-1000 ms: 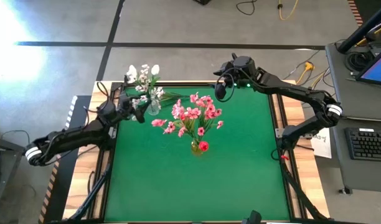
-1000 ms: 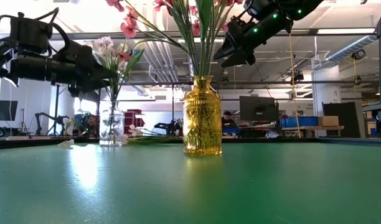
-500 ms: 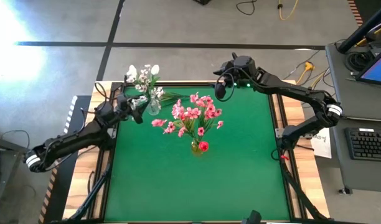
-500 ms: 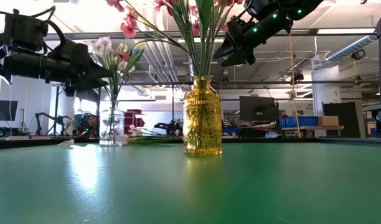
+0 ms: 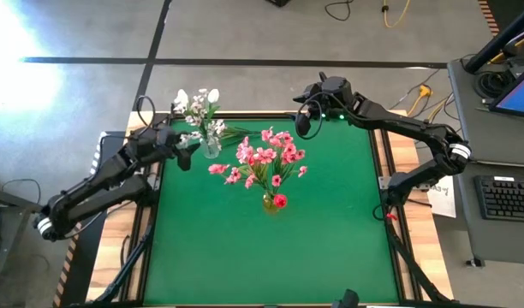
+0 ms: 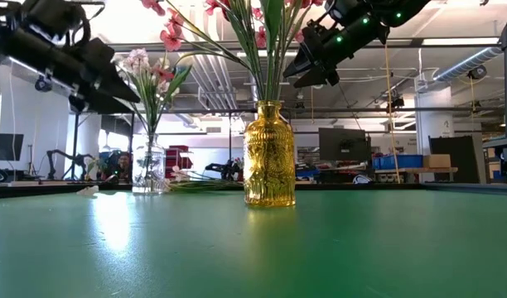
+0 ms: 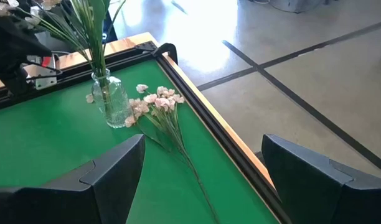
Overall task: Sort flowers into vase by color
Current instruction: Adjust the white flowers in the transparent vase
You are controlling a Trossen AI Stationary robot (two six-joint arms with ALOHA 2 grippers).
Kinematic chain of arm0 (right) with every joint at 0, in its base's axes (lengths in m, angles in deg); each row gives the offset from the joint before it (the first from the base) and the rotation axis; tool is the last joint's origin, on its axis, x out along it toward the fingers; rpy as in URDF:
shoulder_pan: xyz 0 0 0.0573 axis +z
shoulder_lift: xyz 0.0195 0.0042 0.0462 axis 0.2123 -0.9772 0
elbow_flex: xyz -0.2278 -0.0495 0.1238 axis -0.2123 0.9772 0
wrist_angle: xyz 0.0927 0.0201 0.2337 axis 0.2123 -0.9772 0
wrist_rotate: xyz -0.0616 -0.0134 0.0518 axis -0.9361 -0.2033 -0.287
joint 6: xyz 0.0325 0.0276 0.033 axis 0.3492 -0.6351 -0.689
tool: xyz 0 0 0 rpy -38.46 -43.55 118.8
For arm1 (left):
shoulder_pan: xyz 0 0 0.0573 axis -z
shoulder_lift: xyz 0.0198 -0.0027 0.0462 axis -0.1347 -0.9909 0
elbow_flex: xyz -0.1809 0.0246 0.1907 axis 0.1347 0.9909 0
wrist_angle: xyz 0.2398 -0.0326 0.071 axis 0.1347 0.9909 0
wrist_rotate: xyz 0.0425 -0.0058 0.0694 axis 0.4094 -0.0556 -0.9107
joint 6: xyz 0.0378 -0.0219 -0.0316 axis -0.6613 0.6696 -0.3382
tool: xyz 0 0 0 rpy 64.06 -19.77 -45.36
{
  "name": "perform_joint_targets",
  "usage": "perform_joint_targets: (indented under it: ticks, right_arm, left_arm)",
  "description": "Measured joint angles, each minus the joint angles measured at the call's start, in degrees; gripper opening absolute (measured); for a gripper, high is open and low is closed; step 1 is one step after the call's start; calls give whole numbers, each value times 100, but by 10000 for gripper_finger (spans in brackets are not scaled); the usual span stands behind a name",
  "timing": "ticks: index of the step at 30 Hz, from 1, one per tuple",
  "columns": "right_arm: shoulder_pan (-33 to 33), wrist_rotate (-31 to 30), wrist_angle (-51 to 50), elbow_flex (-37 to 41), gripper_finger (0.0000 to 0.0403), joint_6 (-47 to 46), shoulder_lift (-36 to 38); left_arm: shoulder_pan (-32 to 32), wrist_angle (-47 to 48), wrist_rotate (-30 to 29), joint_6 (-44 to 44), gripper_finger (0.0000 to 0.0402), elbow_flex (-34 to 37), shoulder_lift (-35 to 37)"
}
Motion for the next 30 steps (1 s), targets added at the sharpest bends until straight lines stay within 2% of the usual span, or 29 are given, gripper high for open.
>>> perform_joint_targets:
  ticks: [7, 12, 17, 22, 27, 30]
  right_arm:
    - [0, 0, 1, 0, 318, 9, 0]
    - [0, 0, 53, 0, 317, 74, 0]
    - [-28, 46, 345, 0, 313, 77, -242]
    - [-37, 93, 569, -27, 318, 123, -749]
    - [-37, 717, 1185, -35, 320, 219, -1386]
    - [-42, 811, 1434, -39, 320, 311, -1746]
  left_arm:
    - [2, 309, -144, 647, 271, -308, 39]
    - [33, 1243, -103, 1415, 271, -627, 12]
    - [33, 1505, -101, 1518, 271, -1005, -4]
    - [33, 2163, -105, 1497, 271, -1342, -5]
    - [33, 2491, -103, 1389, 271, -1591, 27]
    - [33, 2557, -101, 1200, 271, -1747, 98]
